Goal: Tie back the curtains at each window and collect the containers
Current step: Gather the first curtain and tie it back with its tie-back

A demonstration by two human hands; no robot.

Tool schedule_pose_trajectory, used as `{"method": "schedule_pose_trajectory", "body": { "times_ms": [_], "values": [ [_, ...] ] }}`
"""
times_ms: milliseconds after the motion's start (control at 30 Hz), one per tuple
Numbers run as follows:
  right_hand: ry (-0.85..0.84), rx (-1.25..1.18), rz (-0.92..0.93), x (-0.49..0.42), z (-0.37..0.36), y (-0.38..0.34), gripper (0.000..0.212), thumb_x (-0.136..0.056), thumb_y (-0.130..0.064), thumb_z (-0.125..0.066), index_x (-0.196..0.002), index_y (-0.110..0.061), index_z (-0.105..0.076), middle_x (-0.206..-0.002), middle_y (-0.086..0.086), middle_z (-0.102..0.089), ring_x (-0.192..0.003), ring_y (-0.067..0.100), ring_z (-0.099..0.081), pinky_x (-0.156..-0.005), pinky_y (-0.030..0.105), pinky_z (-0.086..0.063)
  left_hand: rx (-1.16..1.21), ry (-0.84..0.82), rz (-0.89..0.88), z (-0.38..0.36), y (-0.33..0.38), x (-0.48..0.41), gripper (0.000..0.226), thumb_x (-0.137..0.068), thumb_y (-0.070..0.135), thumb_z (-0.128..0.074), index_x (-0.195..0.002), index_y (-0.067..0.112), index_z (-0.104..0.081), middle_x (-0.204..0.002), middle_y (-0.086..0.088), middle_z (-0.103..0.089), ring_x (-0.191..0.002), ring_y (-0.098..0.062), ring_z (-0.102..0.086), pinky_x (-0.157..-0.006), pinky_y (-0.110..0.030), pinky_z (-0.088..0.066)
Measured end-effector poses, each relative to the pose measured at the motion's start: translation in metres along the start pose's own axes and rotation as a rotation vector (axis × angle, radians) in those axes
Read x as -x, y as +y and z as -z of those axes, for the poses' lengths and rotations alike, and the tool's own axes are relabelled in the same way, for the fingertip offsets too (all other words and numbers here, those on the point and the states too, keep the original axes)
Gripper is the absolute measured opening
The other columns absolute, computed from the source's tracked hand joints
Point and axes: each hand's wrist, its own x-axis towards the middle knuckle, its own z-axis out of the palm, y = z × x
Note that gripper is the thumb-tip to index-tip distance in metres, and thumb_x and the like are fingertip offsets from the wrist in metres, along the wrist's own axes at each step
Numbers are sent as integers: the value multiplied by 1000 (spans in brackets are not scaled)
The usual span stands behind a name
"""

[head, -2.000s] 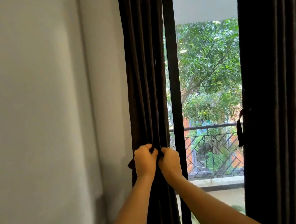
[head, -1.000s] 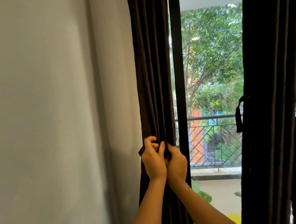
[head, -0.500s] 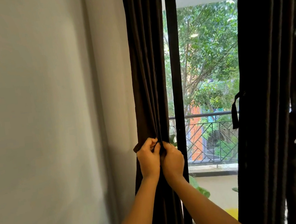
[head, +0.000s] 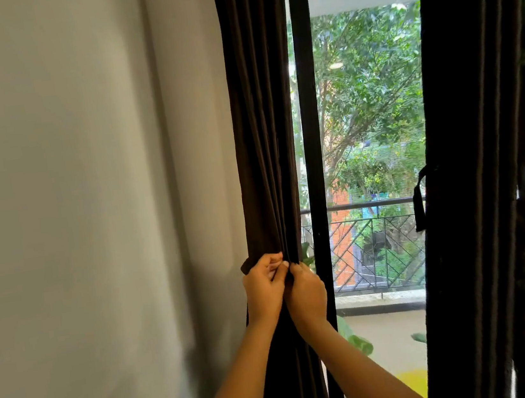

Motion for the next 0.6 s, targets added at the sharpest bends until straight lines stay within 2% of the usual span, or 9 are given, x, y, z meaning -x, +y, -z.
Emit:
{"method": "schedule_pose_trajectory", "body": {
  "times_ms": [67,200,267,367,467,533,600],
  "values": [
    [5,3,-1,1,-2,-1,22,-97,-15,-43,-97,-10,-64,-97,5,-63,-79,23,-62,-60,30,-41,22,-3,1,0,-1,-1,21,-88,15,-65,-107,8,-68,-92,-2,-71,-85,-9,-66,-74,-7,-50],
    [0,-32,-2,1,-6,-5,29,-100,-19,-39,-112,-9,-64,-122,3,-62,-86,22,-65,-67,32,-50,61,-9,4,0,4,-6,14,-83,20,-71,-92,9,-70,-79,2,-70,-75,-5,-67,-70,-11,-53],
    [-40,18,50,-1,-6,-3,27,-98,-18,-44,-114,-9,-63,-128,6,-59,-87,23,-66,-68,31,-50,19,19,-1,-1,6,-10,11,-84,18,-70,-90,9,-69,-78,-1,-70,-72,-4,-66,-69,-12,-53],
    [-99,173,162,-6,-4,4,26,-91,-18,-55,-113,-7,-65,-123,12,-63,-72,24,-68,-59,29,-51,-85,31,-46,-4,4,-10,13,-88,15,-64,-96,6,-68,-84,-5,-70,-77,-9,-65,-73,-13,-52],
    [-156,304,241,-10,2,9,30,-78,-21,-71,-104,-7,-70,-108,12,-70,-50,17,-65,-43,22,-48,-123,8,-87,-7,3,-8,16,-90,16,-62,-101,6,-67,-89,-6,-71,-82,-14,-67,-80,-23,-56],
    [-175,336,308,-11,5,10,34,-80,-24,-65,-108,-4,-68,-112,17,-68,-55,21,-67,-47,26,-50,-144,-13,-103,-8,3,-9,18,-91,18,-61,-102,6,-67,-90,-7,-71,-83,-16,-67,-81,-24,-55],
    [-187,270,314,-12,8,8,44,-86,-31,-47,-117,-4,-62,-125,20,-60,-69,29,-68,-57,31,-49,-156,-30,-107,-7,4,-11,18,-91,18,-61,-102,5,-67,-91,-8,-71,-84,-17,-67,-79,-19,-51]
  ]
}}
